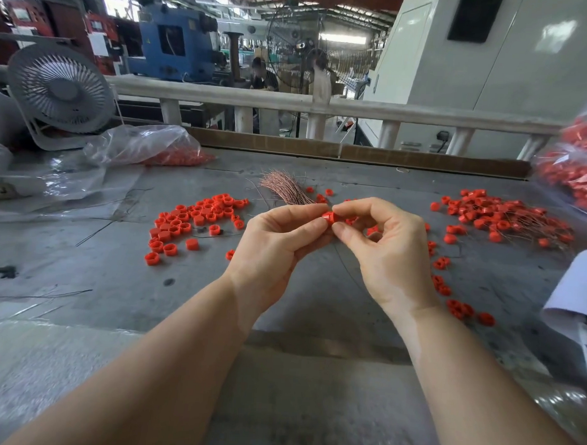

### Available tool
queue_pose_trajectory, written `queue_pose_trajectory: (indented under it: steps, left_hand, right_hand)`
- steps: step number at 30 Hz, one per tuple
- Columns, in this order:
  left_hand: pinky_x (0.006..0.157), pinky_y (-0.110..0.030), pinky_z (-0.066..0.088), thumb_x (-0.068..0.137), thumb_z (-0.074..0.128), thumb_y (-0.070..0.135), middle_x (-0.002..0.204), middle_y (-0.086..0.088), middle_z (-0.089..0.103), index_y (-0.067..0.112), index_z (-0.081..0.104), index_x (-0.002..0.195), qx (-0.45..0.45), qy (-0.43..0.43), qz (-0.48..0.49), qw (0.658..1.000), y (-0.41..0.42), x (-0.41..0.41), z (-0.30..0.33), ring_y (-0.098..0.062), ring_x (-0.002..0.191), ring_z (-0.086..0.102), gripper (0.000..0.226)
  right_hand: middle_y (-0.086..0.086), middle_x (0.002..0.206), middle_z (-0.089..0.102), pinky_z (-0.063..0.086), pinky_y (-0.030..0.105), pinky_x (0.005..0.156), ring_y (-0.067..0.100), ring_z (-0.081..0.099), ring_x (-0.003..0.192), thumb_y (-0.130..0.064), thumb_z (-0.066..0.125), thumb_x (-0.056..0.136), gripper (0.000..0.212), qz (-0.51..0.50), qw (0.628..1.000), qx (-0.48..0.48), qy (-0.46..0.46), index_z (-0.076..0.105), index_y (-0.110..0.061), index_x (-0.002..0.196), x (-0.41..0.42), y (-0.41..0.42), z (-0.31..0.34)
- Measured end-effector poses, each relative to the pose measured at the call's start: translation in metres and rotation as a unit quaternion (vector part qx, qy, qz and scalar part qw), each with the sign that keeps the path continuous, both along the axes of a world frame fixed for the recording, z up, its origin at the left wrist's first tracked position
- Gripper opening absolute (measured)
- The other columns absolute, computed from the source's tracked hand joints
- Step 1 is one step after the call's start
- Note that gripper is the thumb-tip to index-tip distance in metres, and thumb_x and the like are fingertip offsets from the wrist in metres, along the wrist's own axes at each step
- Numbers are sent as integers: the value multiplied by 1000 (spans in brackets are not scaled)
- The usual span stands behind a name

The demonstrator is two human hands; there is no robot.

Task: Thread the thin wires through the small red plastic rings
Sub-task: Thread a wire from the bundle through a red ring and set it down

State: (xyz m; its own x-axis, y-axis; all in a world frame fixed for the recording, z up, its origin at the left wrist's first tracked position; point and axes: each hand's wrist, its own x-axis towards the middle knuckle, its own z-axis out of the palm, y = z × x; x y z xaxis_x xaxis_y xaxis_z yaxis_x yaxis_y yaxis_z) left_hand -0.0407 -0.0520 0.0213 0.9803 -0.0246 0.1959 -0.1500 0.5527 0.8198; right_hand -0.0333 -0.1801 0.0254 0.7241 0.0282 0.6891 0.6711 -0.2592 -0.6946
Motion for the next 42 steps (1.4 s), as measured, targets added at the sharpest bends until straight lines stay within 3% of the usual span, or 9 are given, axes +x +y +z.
queue_pose_trajectory:
  steps: [11, 19, 23, 26, 30, 32, 37, 42]
  left_hand:
    - [66, -20, 55, 65, 65, 0, 74, -8, 73, 4, 70, 77, 45, -30, 40, 998, 0, -1, -1, -15, 71, 70, 14]
    - [67, -22, 57, 60, 67, 7, 71, -8, 72, 9, 74, 69, 51, 0, 43, 998, 1, -2, 0, -15, 69, 69, 11]
    - [66, -19, 53, 74, 66, 2, 71, -5, 71, 10, 73, 74, 103, 31, 47, 993, 0, -2, 0, -11, 66, 64, 10]
    - [64, -19, 52, 80, 63, 2, 67, -3, 70, 12, 73, 70, 126, 45, 42, 990, 0, -3, 1, -8, 63, 63, 17]
    - [61, -17, 52, 86, 57, 9, 68, -2, 70, 11, 72, 75, 125, 60, 14, 990, 1, -3, 2, -8, 63, 66, 19]
    - [61, -17, 52, 90, 52, 13, 73, -2, 72, 11, 72, 81, 124, 63, -4, 990, 1, -3, 3, -10, 68, 68, 22]
    - [59, -17, 53, 91, 49, 17, 76, -4, 72, 9, 72, 85, 126, 72, -16, 989, 2, -4, 3, -11, 70, 68, 25]
    - [58, -17, 53, 91, 50, 17, 74, -4, 71, 7, 72, 84, 126, 70, -17, 989, 2, -4, 2, -11, 68, 68, 25]
  right_hand:
    - [-14, 79, 62, 39, 3, 69, -11, 58, 78, 6, 69, 76, 19, -17, 999, -32, -20, 72, -7, 90, 0, 0, -2]
    - [2, 83, 62, 38, 5, 67, 2, 54, 72, 5, 69, 77, 19, -30, 995, -85, -33, 71, -5, 93, 0, 4, -4]
    - [1, 80, 62, 37, 5, 63, 8, 54, 67, 1, 75, 71, 18, -72, 993, -90, -38, 70, -8, 86, 0, 4, -6]
    - [1, 77, 62, 44, 15, 64, 9, 55, 67, -3, 77, 70, 14, -98, 989, -103, -49, 70, -8, 81, -3, 4, -6]
    - [6, 79, 63, 51, 38, 70, 22, 59, 74, -3, 72, 75, 8, -128, 978, -150, -66, 69, -4, 82, -4, 3, -6]
    - [9, 81, 64, 50, 43, 70, 27, 60, 76, -2, 69, 77, 6, -145, 973, -169, -69, 69, -3, 83, -3, 3, -6]
    - [10, 78, 63, 48, 37, 67, 30, 59, 75, -1, 68, 77, 4, -162, 962, -204, -84, 67, -2, 81, -3, 4, -4]
    - [12, 77, 63, 36, 27, 67, 31, 58, 75, -1, 67, 76, 4, -175, 955, -221, -92, 65, -1, 80, -4, 5, -5]
